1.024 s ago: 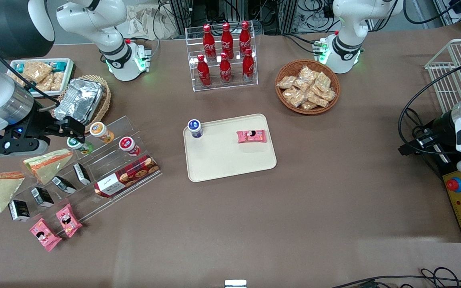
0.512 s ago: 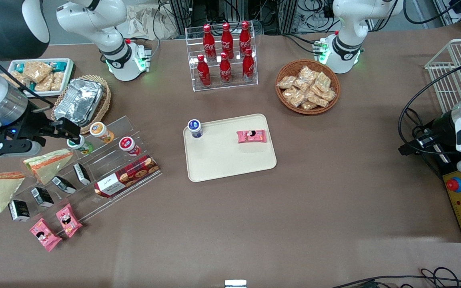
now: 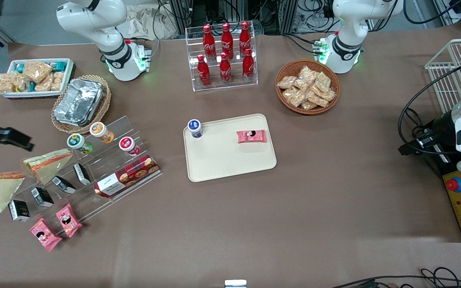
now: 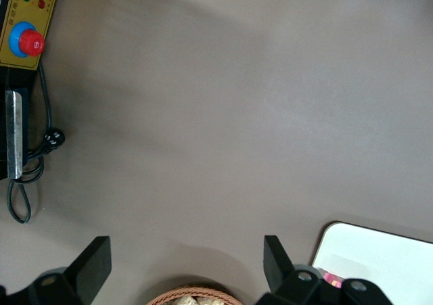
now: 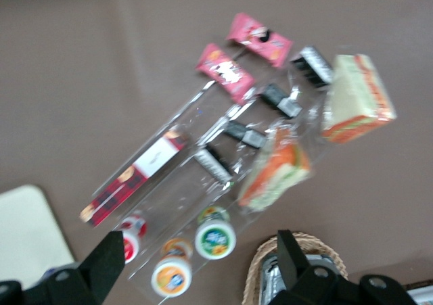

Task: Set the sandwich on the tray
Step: 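Lower the right gripper onto the wrapped sandwich with red filling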

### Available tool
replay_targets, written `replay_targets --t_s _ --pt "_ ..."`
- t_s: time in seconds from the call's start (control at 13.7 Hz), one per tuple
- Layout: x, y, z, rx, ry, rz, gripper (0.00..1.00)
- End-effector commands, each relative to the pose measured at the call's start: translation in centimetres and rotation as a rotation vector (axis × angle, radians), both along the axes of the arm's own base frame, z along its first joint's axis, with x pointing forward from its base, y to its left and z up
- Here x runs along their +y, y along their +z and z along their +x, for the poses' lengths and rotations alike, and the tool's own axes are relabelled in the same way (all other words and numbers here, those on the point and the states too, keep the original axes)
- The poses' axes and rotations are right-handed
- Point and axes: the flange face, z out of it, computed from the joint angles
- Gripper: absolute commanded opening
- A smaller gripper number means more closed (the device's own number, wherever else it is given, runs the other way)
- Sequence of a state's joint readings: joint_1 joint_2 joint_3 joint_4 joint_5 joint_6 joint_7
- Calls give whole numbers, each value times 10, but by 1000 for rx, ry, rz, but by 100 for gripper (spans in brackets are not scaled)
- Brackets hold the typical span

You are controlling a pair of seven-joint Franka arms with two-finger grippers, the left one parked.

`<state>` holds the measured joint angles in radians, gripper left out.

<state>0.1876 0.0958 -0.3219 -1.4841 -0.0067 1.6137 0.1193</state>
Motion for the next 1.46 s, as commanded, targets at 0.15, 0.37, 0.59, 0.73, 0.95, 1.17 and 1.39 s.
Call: replay_targets --t_s 0.15,0.37,0.59,0.73,0.95,1.17,1.39 --pt "-85 -15 2 -29 -163 -42 100" --pt "-134 -42 10 -49 -247 -64 100" --pt "-180 -90 19 -51 -305 -7 100" --pt "-198 -112 24 -63 -238 -14 100" --pt "-210 -140 25 -79 -188 32 100" --pt "-214 -166 26 -89 -174 18 100" --pt "-217 -193 19 -94 -116 22 100"
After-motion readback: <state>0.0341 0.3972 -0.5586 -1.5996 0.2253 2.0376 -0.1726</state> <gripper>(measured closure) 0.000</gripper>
